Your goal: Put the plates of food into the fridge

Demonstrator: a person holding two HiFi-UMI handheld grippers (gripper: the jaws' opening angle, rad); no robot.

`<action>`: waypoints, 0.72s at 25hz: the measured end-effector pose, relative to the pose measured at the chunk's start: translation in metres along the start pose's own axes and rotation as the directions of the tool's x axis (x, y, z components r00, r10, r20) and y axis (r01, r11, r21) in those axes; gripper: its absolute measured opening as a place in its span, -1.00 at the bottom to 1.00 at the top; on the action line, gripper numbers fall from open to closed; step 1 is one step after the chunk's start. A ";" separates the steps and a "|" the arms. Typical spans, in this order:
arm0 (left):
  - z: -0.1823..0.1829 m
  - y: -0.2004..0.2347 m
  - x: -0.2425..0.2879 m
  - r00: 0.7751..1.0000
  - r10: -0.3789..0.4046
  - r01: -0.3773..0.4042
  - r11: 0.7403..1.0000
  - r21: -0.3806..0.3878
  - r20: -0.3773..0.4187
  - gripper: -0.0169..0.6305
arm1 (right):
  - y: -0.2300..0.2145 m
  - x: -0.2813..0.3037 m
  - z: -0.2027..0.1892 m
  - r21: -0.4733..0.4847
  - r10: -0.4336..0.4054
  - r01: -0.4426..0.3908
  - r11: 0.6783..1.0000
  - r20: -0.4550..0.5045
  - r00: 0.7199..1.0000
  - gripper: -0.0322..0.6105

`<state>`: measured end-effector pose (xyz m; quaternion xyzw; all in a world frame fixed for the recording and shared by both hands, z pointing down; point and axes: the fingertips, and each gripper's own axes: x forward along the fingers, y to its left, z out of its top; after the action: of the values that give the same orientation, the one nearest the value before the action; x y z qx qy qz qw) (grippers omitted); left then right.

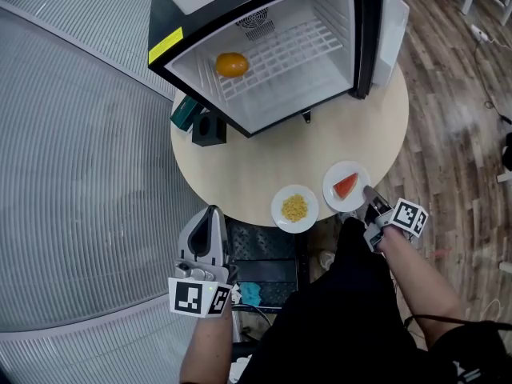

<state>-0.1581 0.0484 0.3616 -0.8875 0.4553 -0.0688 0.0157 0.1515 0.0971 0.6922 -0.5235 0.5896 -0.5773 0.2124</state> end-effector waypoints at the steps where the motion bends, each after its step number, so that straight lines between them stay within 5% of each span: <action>1: 0.000 0.000 0.002 1.000 0.001 -0.001 1.000 0.000 0.000 -0.93 | 0.002 0.001 0.002 0.012 0.008 -0.008 1.000 0.003 1.000 -0.84; 18: 0.025 0.006 0.039 0.998 0.006 -0.004 1.000 -0.024 0.062 -0.93 | 0.076 0.019 0.064 -0.005 0.169 -0.169 0.986 0.048 0.984 -0.84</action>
<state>-0.1367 0.0126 0.3404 -0.8882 0.4576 -0.0356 0.0195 0.1707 0.0349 0.6149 -0.4853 0.6268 -0.5442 0.2746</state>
